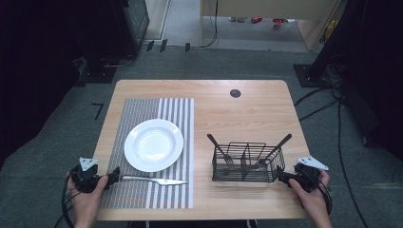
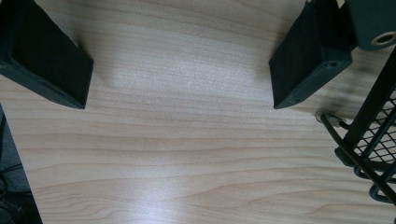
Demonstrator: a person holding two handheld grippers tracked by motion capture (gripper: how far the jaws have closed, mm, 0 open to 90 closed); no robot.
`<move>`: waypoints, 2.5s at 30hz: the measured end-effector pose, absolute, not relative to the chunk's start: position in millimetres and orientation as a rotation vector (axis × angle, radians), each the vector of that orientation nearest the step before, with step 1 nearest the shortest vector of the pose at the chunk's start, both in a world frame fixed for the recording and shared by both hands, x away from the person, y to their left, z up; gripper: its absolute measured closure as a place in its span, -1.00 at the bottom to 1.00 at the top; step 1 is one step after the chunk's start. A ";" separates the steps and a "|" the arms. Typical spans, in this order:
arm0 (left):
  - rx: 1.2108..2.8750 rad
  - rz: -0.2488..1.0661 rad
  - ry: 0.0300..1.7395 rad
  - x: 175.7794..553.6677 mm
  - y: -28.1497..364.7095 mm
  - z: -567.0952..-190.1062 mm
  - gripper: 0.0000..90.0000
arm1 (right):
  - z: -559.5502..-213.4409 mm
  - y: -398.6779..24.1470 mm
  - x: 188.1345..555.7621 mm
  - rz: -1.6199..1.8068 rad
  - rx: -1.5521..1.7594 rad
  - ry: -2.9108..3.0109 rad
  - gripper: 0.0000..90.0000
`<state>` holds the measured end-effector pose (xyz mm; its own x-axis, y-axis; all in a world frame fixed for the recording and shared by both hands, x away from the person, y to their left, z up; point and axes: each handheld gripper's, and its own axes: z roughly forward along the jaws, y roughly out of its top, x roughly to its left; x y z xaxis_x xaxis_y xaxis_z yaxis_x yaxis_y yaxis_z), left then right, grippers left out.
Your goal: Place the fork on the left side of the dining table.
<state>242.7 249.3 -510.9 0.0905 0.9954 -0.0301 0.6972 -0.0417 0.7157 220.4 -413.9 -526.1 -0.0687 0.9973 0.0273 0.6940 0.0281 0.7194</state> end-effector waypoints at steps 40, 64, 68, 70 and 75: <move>1.815 0.564 1.183 244.5 118.0 -422.7 -1.00 | -526.2 -412.8 221.0 0.793 1.722 1.805 -0.88; 1.844 0.406 0.980 259.1 34.7 -405.0 -0.63 | -526.2 -412.9 221.0 0.793 1.722 1.804 -0.88; 1.842 0.364 0.949 261.1 29.5 -403.9 -0.37 | -526.2 -412.9 221.0 0.794 1.722 1.803 -0.88; 1.822 0.304 0.924 263.0 24.5 -402.9 -0.21 | -526.2 -412.9 221.0 0.794 1.722 1.803 -0.88; 1.793 0.226 0.884 267.2 17.3 -400.5 -0.04 | -526.2 -412.8 221.0 0.794 1.722 1.803 -0.88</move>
<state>267.2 17.3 -400.5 0.7063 0.6605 -0.2548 0.4575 -0.1511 0.8763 221.0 -412.8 -526.2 -0.0572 0.9980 0.0274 0.6938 0.0200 0.7199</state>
